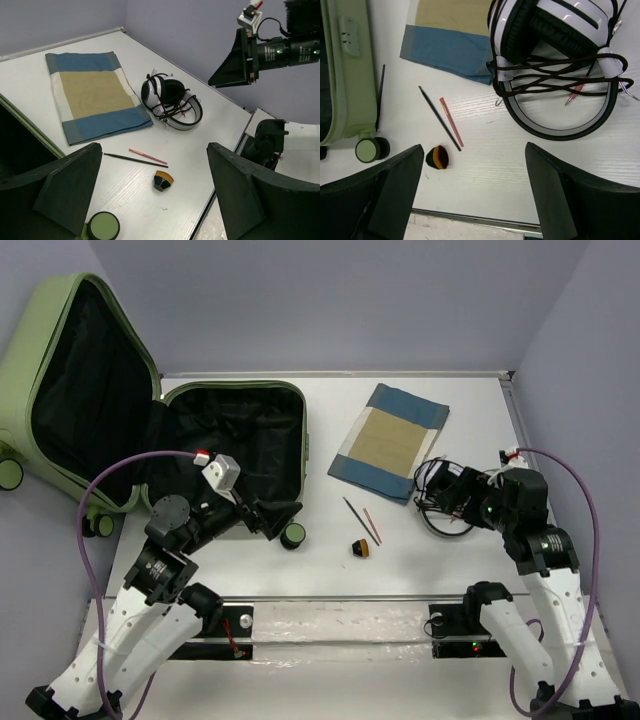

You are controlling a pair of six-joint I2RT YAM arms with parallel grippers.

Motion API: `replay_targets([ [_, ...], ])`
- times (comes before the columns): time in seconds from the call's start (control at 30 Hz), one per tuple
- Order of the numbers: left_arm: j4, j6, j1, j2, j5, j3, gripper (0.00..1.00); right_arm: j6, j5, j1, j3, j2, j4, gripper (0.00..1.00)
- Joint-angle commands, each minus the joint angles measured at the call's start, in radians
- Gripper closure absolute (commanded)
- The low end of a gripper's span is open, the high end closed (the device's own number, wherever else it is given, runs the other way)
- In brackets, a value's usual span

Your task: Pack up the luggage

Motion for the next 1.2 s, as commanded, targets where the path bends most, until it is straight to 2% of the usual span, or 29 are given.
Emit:
replay_targets([
  [0.0,0.041,0.015,0.009,-0.001,0.038,0.037,0.01,0.013,0.029,-0.007,-0.061,0.048,0.127,0.12],
  [0.17,0.044,0.015,0.009,-0.018,0.029,0.03,0.01,0.046,0.064,0.051,-0.115,0.126,0.204,0.15],
  [0.27,0.044,0.015,0.011,-0.017,0.029,0.03,0.01,0.066,0.143,0.149,-0.123,0.198,0.227,0.16],
  [0.33,0.044,0.013,0.011,-0.015,0.027,0.03,0.01,0.084,0.25,0.236,-0.114,0.258,0.227,0.16],
  [0.4,0.044,0.012,0.012,-0.015,0.022,0.03,0.01,0.095,0.323,0.27,-0.106,0.29,0.224,0.16],
  [0.57,0.043,-0.003,0.014,-0.02,-0.005,0.027,0.01,0.102,0.406,0.284,-0.11,0.339,0.223,0.17],
  [0.87,0.043,-0.017,0.021,-0.027,-0.028,0.027,0.01,0.083,0.402,0.293,-0.106,0.503,0.256,0.23],
  [1.0,0.043,-0.016,0.024,-0.031,-0.03,0.027,0.01,0.086,0.384,0.293,-0.11,0.591,0.307,0.29],
  [1.17,0.043,-0.013,0.031,-0.049,-0.036,0.027,0.01,0.092,0.382,0.293,-0.1,0.729,0.35,0.43],
])
